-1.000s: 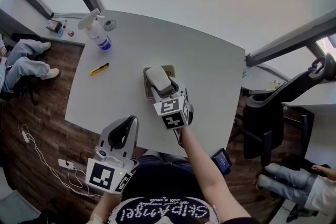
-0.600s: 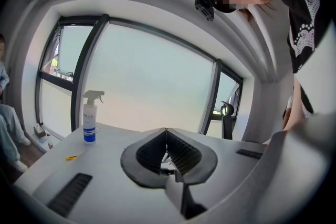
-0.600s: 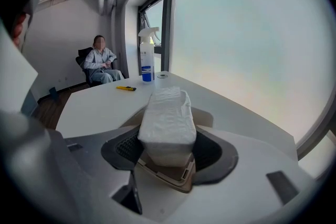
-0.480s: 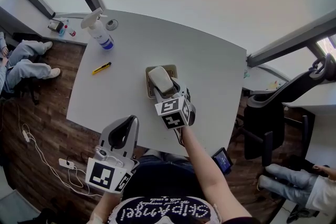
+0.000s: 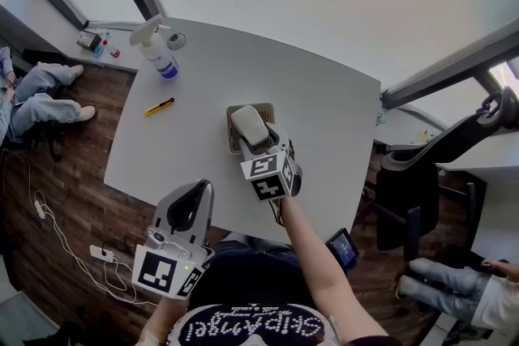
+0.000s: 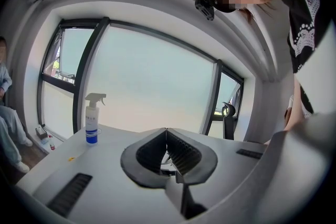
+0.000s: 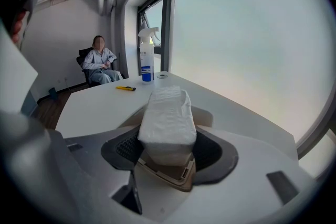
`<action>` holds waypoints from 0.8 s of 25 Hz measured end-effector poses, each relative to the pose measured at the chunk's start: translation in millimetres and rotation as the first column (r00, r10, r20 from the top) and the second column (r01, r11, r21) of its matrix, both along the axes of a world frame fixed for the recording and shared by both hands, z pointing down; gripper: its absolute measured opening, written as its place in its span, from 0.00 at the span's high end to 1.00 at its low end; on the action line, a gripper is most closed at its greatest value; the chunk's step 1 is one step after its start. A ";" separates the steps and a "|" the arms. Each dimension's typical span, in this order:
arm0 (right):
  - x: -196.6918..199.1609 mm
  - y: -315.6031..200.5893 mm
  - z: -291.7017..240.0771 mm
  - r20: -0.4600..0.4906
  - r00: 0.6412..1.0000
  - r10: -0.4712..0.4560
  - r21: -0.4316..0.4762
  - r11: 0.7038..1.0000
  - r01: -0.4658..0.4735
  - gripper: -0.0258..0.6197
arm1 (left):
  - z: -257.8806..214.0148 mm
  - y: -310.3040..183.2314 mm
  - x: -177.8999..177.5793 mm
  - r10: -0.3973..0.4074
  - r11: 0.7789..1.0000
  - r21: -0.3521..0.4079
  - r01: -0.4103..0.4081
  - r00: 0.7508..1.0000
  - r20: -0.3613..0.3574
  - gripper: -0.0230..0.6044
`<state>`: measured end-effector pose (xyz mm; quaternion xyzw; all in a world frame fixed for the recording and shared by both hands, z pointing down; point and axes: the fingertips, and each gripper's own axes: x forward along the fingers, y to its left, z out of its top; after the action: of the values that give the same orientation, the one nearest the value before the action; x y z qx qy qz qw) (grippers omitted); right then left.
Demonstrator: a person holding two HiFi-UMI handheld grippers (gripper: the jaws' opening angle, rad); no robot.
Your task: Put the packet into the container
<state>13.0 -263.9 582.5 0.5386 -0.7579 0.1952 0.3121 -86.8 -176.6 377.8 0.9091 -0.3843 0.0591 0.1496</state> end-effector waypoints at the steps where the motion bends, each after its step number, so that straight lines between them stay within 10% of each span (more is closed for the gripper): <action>1: 0.1 0.2 0.0 0.002 1.000 0.000 0.002 1.000 0.000 0.54 | -0.2 0.5 0.2 -0.001 1.000 0.000 0.001 1.000 0.000 0.95; 20: 3.1 -5.0 -12.2 0.072 0.995 0.071 0.048 0.996 -0.074 0.54 | -4.6 4.3 2.9 -0.013 1.000 0.000 0.013 1.000 -0.009 0.95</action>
<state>16.1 -268.9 570.3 0.5662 -0.7530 0.2060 0.2645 -83.8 -172.3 373.2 0.9070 -0.3893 0.0538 0.1516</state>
